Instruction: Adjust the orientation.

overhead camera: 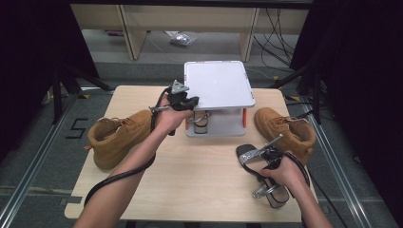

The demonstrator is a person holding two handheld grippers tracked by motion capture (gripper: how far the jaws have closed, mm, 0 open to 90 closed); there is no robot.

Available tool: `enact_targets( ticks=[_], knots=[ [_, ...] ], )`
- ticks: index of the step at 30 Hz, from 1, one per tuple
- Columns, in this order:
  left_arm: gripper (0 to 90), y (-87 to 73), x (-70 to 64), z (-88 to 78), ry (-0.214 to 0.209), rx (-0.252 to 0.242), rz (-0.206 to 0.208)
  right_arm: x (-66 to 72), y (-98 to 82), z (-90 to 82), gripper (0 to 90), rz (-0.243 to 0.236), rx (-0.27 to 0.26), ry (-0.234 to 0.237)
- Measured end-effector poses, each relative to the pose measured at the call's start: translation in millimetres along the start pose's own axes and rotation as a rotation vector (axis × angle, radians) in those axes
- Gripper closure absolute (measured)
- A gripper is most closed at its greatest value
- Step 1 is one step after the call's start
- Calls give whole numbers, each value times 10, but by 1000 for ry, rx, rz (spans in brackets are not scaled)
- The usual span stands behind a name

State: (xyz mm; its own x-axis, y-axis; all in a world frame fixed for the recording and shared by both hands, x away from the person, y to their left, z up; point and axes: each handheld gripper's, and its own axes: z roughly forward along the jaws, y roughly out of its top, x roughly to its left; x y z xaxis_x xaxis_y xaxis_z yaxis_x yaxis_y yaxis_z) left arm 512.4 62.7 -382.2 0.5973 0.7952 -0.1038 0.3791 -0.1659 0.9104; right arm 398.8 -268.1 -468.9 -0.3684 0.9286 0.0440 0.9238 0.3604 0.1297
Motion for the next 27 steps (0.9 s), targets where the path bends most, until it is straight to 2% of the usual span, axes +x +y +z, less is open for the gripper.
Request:
enact_targets(
  ticks=[6,13,18,19,21,22,25,26,27],
  knots=[
    [887,-1,2,0,-1,0,1,23,-11,-18,413,56,-2,-14],
    [887,3,4,4,-5,-3,7,45,-19,-22,420,78,-12,-17],
    [887,7,2,1,-2,4,6,62,-13,-57,421,95,-41,-12],
    [887,7,3,1,-3,4,7,52,-10,-67,421,76,-64,-12],
    [887,6,5,1,-4,3,6,117,-1,-113,422,148,-61,-9],
    [887,5,5,1,-4,3,6,83,3,-125,422,105,-80,-9],
    [887,0,5,2,-4,0,0,104,22,-154,422,120,-101,-10],
    [887,1,6,1,-4,0,2,81,30,-154,422,99,-102,-19],
    [887,2,8,1,-6,0,6,99,36,-170,422,115,-99,-18]
  ],
)
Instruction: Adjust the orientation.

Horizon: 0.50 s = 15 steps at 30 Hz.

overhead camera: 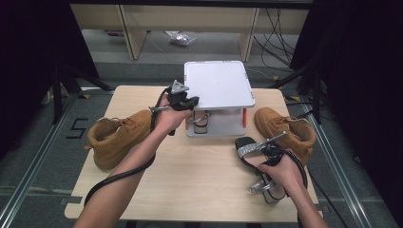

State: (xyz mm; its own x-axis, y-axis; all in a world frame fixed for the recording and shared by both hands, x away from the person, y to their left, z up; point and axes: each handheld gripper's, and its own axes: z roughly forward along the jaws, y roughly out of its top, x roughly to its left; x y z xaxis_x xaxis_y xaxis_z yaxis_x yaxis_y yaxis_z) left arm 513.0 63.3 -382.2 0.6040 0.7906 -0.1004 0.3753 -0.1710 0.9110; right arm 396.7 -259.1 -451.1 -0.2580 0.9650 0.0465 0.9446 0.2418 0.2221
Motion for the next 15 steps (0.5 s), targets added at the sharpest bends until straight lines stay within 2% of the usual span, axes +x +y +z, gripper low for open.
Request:
enact_targets(
  ticks=[3,8,9,14,15],
  knots=[
    [886,-6,3,0,-2,-4,-8,1,22,3,422,-2,-31,21],
    [887,-5,3,-1,-2,-4,-9,43,54,-16,422,3,-45,22],
    [886,-6,3,-1,-2,-4,-9,74,63,-42,423,38,-23,27],
    [886,-10,16,-2,-9,-6,-10,71,99,-57,422,9,-56,18],
    [886,-12,18,-2,-11,-7,-12,90,103,-71,423,29,-49,19]
  ],
)
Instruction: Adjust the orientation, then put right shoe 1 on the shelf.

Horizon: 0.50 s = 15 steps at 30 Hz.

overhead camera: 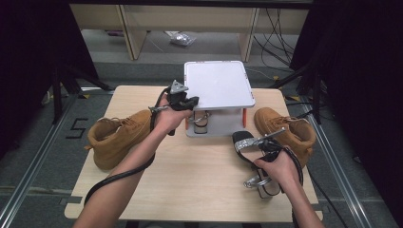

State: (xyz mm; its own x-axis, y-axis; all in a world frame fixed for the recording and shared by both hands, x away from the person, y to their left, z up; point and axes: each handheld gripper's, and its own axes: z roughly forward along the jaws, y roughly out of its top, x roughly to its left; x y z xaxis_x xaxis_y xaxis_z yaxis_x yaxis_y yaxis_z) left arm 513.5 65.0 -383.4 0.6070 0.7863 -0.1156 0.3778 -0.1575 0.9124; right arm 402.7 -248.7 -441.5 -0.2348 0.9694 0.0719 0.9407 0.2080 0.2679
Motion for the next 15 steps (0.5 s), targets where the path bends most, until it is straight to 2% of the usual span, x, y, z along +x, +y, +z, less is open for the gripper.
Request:
enact_targets(
  ticks=[5,6,7,11,14,15],
  knots=[
    [887,5,1,1,0,3,3,17,29,8,423,-10,-19,0],
    [887,6,1,0,0,4,2,43,30,2,423,19,-10,10],
    [887,6,1,1,-1,4,2,52,33,0,423,27,-9,8],
    [887,12,1,2,0,8,4,66,56,-17,422,25,-21,7],
    [887,19,6,3,-3,12,5,96,88,-45,423,47,-30,13],
    [887,16,8,4,-5,10,1,118,99,-62,423,56,-37,28]
  ],
)
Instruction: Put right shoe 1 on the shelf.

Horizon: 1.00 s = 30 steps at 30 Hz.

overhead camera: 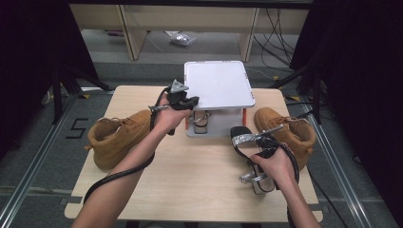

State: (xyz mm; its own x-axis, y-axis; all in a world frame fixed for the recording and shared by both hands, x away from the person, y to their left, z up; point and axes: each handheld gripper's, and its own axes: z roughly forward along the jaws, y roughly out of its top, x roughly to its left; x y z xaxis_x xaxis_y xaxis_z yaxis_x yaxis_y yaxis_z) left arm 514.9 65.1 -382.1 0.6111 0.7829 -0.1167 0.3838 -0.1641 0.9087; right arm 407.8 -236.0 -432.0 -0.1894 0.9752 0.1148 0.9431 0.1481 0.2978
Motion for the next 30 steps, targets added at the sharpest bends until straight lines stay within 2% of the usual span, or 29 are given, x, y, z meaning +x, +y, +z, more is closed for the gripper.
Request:
enact_targets(
  ticks=[3,10,11,12,14,22,26,27,28,29,30],
  knots=[
    [887,-4,1,0,-1,-3,-1,22,45,-29,423,7,-6,20],
    [887,-1,9,-2,-5,0,-5,111,154,-45,422,43,-37,14],
    [887,0,10,-1,-6,1,-5,131,176,-40,422,62,-33,25],
    [887,2,8,0,-6,3,-2,134,185,-32,422,53,-46,18],
    [887,8,8,3,-7,6,6,176,217,-17,422,65,-41,22],
    [887,1,13,1,-7,1,-1,248,308,41,423,64,-51,26],
    [887,4,2,5,-2,3,7,284,387,64,422,93,-67,18],
    [887,3,6,4,-5,2,3,278,412,78,422,79,-64,17],
    [887,1,8,3,-4,0,0,300,433,90,422,92,-74,9],
    [887,0,10,2,-4,0,0,298,464,105,422,76,-63,8],
    [887,-2,9,3,-4,-2,-1,312,483,115,422,86,-65,3]
  ],
)
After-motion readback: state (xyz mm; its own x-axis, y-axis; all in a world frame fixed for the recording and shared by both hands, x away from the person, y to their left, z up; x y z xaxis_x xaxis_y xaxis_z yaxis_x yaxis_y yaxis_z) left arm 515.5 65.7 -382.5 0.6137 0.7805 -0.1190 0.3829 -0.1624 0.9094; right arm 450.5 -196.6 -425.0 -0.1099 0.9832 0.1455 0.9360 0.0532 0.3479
